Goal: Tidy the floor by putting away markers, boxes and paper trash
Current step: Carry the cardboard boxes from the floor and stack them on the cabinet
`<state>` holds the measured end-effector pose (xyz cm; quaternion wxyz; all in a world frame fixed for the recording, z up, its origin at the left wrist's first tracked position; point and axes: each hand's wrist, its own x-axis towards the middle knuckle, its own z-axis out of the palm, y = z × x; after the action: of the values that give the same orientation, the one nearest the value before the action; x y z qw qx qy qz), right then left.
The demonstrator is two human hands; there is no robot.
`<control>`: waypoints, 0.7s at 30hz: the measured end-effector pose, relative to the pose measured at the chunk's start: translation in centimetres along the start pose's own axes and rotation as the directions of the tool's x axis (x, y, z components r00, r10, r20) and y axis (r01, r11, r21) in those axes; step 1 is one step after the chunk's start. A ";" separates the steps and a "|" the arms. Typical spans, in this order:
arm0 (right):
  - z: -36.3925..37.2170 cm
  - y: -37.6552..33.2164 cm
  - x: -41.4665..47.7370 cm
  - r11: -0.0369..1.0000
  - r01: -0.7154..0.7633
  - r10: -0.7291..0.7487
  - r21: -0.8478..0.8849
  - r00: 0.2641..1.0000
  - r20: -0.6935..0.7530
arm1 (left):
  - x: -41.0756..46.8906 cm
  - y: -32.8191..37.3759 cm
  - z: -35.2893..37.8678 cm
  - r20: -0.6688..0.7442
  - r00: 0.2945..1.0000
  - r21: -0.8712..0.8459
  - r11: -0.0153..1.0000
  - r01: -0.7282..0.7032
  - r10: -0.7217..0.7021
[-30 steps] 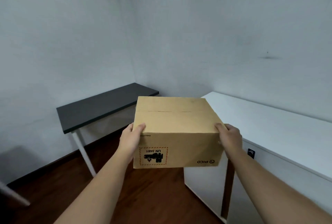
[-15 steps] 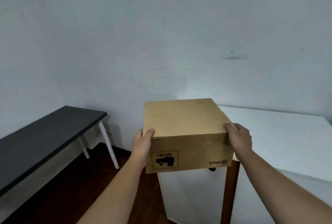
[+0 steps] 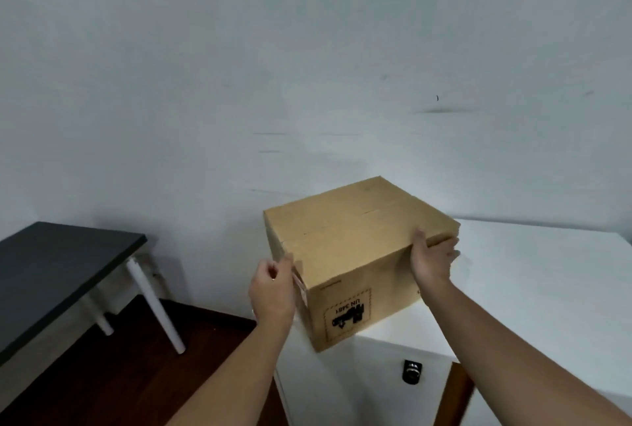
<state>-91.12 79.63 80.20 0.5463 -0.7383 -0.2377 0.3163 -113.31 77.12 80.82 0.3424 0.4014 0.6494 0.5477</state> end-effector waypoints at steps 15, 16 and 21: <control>2.3 -1.2 -2.2 0.976 0.206 -0.189 -0.070 0.963 0.194 | 15.1 1.5 1.6 0.374 0.927 0.204 0.977 -0.056 -0.025; 2.4 -1.9 -1.5 0.980 0.173 -0.163 -0.099 0.982 0.099 | 14.7 1.4 1.7 0.391 0.920 0.178 0.983 -0.052 -0.022; 3.5 -3.4 -0.3 0.993 0.036 -0.059 0.112 0.978 0.202 | 14.2 1.6 3.7 0.410 0.907 0.089 0.994 0.061 -0.092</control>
<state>-93.91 82.67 82.86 0.5652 -0.6654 -0.2929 0.3899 -116.10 91.54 81.74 0.4781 0.4947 0.5974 0.4120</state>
